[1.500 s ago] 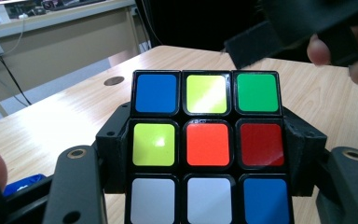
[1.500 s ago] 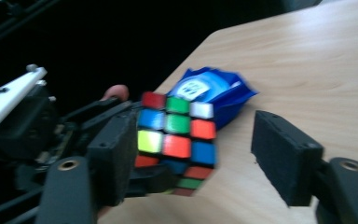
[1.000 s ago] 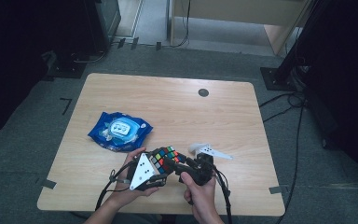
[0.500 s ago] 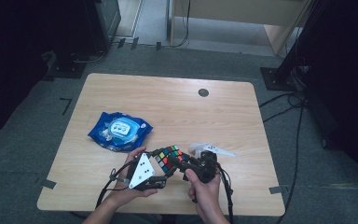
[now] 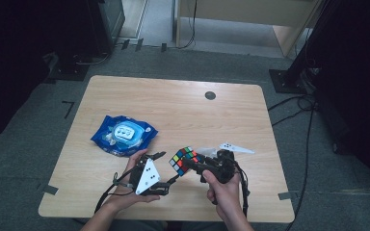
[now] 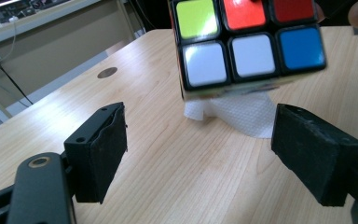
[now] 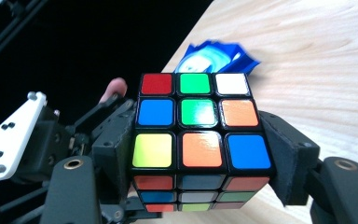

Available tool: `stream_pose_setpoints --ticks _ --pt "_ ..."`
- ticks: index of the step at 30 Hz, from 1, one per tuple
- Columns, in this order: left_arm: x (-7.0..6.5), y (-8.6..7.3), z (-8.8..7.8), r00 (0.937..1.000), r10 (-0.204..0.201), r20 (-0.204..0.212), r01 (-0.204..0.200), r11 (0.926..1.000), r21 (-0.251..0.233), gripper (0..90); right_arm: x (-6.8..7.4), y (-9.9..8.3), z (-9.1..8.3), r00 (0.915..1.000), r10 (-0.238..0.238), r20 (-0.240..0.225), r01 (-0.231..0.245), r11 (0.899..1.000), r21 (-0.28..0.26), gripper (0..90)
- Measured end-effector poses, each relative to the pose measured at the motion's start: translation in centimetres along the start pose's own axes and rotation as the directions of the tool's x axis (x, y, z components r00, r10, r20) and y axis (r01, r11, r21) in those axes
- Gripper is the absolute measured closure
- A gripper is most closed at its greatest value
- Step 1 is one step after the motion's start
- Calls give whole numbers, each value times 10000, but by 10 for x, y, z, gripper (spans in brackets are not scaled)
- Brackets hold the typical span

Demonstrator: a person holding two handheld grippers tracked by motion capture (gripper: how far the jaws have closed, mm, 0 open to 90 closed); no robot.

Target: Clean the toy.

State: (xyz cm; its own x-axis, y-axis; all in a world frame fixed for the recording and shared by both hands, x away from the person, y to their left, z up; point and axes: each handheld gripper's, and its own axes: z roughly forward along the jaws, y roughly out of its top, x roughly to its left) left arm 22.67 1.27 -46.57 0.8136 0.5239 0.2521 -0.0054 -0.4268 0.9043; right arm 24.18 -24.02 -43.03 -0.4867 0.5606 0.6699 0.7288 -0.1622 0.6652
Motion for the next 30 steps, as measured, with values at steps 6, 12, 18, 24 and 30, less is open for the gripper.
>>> stream_pose_setpoints --ticks 6,12,18,24,30 --pt "0 0 -1 9998 151 -125 -150 9999 41 172 1 -1 5 10000 -14 -63 16 9990 447 349" --pt "-6 3 -1 9987 512 -85 -512 9987 67 168 -3 0 6 9997 197 -121 -189 9979 626 348" --pt "-12 6 1 9977 658 147 -658 9978 9 131 -2 -2 10 9999 60 -124 -47 9947 1026 347" --pt "-15 7 1 9970 738 248 -736 9972 -88 104 -1 -4 15 9998 -39 -182 64 9903 1391 345" --pt "-18 8 1 9947 883 532 -874 9960 -187 136 4 -9 25 9991 -335 -241 375 9804 1935 346"
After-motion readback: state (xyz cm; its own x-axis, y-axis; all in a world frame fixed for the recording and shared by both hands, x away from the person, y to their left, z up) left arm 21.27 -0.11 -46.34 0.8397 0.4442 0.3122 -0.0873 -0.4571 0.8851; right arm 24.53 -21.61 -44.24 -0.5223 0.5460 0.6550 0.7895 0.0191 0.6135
